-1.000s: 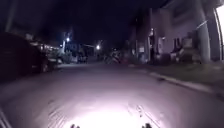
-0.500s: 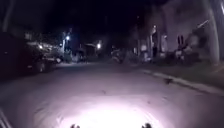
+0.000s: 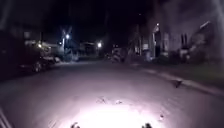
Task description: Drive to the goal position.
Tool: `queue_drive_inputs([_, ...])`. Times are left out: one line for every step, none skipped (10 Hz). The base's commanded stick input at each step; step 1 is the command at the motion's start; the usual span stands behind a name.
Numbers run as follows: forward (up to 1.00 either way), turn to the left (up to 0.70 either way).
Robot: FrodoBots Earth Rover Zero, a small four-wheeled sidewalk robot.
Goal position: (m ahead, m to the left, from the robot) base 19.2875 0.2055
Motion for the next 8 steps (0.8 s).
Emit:
queue_drive_inputs([0.70,0.00])
queue_drive_inputs([0.70,0.00])
queue_drive_inputs([0.70,0.00])
queue_drive_inputs([0.70,0.00])
queue_drive_inputs([0.70,0.00])
queue_drive_inputs([0.70,0.00])
queue_drive_inputs([0.70,0.00])
queue_drive_inputs([0.70,0.00])
